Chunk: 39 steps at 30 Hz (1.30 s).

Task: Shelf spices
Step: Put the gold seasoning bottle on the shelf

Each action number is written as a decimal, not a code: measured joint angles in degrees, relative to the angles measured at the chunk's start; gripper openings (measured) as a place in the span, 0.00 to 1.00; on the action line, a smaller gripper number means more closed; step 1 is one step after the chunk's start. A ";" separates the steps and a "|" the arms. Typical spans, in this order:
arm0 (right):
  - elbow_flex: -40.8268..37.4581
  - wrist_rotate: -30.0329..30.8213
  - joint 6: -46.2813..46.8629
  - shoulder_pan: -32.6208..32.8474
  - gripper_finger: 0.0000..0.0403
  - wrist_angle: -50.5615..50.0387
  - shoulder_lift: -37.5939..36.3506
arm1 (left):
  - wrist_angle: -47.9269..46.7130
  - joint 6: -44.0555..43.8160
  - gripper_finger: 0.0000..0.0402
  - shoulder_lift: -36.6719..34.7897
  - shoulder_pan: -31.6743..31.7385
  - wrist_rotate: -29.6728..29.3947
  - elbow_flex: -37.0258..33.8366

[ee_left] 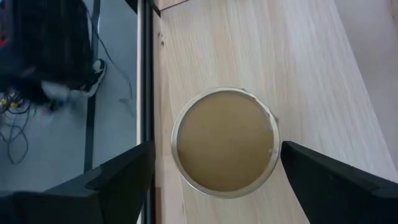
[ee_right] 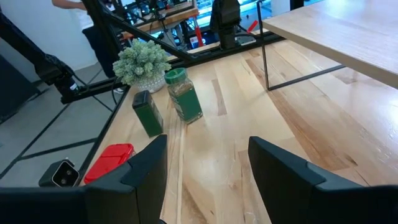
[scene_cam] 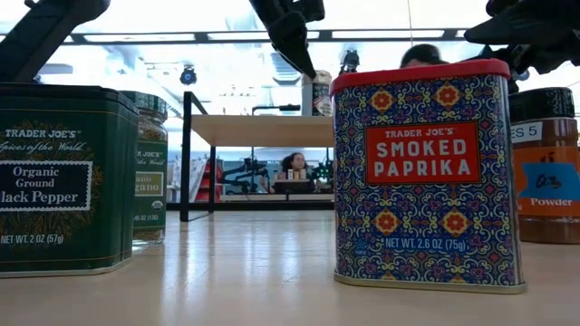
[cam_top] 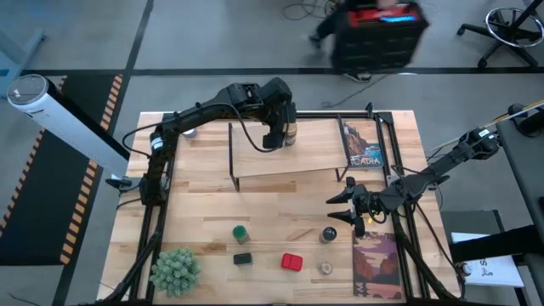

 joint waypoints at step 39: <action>0.00 -0.05 0.04 0.23 0.49 0.00 0.00 | -3.80 1.92 0.79 -0.87 -0.59 -13.05 0.00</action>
